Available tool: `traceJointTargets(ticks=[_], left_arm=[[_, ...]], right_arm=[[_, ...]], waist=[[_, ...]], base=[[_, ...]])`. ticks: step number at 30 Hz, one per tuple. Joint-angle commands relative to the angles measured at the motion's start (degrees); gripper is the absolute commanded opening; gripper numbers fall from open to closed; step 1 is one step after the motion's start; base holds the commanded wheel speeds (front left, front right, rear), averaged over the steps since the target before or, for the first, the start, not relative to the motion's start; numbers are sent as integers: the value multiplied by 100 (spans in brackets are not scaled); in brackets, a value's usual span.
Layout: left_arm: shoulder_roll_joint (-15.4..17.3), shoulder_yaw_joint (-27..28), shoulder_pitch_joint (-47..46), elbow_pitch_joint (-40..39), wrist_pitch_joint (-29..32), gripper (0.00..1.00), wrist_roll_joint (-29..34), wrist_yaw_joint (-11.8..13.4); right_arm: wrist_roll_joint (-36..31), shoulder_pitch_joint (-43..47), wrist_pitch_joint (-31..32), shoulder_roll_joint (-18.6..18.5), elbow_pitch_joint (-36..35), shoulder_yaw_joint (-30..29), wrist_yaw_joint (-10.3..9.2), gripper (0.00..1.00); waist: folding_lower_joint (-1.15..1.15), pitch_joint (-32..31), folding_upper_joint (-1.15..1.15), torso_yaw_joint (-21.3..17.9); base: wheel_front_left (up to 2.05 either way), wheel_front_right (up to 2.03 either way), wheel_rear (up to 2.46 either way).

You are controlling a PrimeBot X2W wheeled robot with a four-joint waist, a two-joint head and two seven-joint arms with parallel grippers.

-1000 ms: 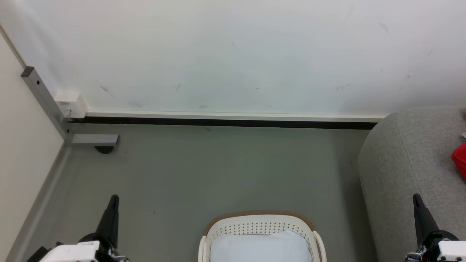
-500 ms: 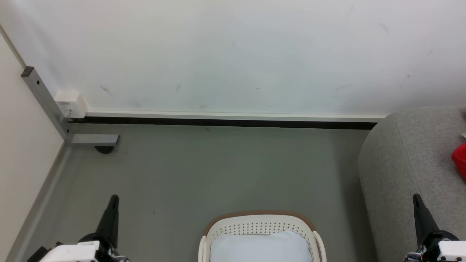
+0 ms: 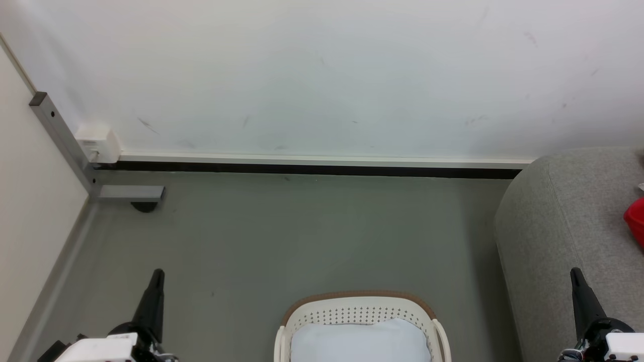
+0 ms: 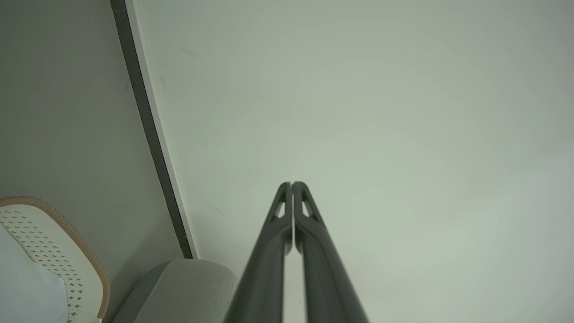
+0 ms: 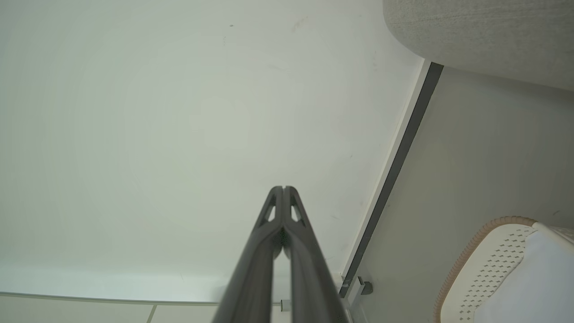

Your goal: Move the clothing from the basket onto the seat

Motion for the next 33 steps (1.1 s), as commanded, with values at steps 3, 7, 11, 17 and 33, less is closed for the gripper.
traceJointTargets(ticks=[3,7,11,17,33], left_arm=[[40,9,-52,-2,19,0,-79,-29],[40,9,-52,-3,19,0,-79,-29],[40,9,-52,-3,19,0,-79,-29],[40,9,-52,-3,19,0,-79,-29],[40,9,-51,-3,19,0,-80,-30]], right_arm=[[9,-71,17,-47,-30,-22,-12,0],[9,-71,16,-47,-30,-22,-12,0],[9,-71,17,-47,-30,-22,-12,0],[9,-71,17,-47,-29,-22,-12,0],[9,-71,16,-47,-29,-22,-12,0]], waist=[[0,0,0,0],[0,0,0,0],[0,0,0,0],[0,0,0,0],[0,0,0,0]], base=[[0,0,0],[0,0,0],[0,0,0],[0,0,0],[0,0,0]])
